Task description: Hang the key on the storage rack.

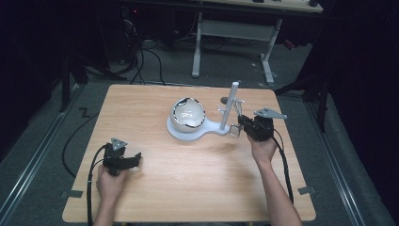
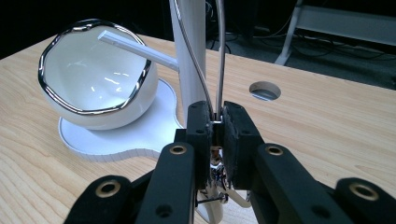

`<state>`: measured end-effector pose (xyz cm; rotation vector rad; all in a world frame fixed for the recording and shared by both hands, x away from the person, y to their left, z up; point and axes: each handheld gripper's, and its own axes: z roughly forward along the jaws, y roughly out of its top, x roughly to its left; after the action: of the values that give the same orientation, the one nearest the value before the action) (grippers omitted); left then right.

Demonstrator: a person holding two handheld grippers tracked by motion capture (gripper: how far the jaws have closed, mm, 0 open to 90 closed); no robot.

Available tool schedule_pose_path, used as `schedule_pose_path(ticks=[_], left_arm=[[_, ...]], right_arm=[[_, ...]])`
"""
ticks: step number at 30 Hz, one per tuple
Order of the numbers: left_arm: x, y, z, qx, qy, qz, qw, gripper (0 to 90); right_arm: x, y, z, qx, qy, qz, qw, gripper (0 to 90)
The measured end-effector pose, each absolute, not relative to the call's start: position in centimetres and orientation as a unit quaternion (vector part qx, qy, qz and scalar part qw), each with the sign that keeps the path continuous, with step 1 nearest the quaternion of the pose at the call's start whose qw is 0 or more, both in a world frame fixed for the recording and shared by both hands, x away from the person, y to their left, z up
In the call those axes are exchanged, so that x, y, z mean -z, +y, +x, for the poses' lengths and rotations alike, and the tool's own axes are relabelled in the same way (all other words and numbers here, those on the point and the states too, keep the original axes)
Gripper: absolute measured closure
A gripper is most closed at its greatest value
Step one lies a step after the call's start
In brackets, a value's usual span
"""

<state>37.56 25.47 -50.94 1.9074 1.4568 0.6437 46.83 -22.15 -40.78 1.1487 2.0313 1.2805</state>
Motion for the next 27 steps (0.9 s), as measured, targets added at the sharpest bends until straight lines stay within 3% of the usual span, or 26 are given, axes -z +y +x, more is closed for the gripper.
schedule_pose_path(ticks=[17,27], left_arm=[[50.94,25.47,37.56,-0.245,0.555,0.727,0.322,19.1],[50.94,25.47,37.56,-0.245,0.555,0.727,0.322,19.1]], right_arm=[[41.11,-21.72,46.99,-0.472,0.737,0.421,0.238,80.8],[41.0,-21.82,47.02,-0.475,0.735,0.423,0.235,74.3]])
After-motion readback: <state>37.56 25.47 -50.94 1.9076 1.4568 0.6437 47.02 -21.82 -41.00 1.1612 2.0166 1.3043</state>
